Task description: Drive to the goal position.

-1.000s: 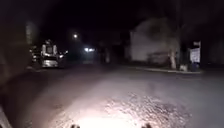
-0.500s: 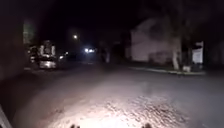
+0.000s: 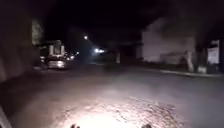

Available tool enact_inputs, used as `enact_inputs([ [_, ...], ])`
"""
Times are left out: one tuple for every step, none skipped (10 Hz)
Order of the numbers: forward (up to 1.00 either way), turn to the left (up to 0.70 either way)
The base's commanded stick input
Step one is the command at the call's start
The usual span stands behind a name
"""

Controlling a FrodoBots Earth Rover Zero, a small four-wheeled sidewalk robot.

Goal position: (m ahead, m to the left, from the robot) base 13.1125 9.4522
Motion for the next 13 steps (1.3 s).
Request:
enact_inputs([
  [0.50,0.00],
  [0.50,0.00],
  [0.50,0.00],
  [0.50,0.00],
  [0.50,0.00],
  [0.50,0.00],
  [0.50,0.00],
  [0.50,0.00],
  [0.50,0.00],
  [0.50,0.00],
  [0.50,0.00],
  [0.50,0.00],
  [0.50,0.00],
])
